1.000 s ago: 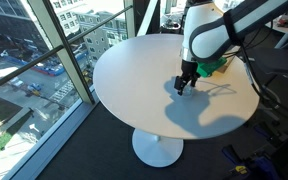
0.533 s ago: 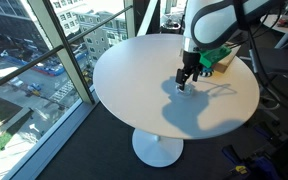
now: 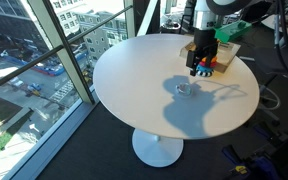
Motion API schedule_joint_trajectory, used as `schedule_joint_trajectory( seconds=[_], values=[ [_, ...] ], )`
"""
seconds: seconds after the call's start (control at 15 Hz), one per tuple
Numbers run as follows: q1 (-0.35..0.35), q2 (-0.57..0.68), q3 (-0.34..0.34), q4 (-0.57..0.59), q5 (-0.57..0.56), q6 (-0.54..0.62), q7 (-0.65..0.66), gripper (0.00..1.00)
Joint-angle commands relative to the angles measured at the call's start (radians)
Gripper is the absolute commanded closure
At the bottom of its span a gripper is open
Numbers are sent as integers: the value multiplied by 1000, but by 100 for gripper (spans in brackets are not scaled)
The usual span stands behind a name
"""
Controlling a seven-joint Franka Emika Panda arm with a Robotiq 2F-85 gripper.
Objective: Move the rings stacking stand to the right, remove the clear ring from the ring stacking stand and put it on the table
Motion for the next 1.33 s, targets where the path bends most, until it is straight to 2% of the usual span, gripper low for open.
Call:
schedule_joint_trajectory(
  seconds=[0.0, 0.67, 1.27],
  values=[
    [-16, -96, -8, -21, 12, -80, 34, 0],
    [-50, -317, -26, -94, 6, -93, 106, 0],
    [-63, -422, -34, -99, 99, -129, -58, 0]
  ],
)
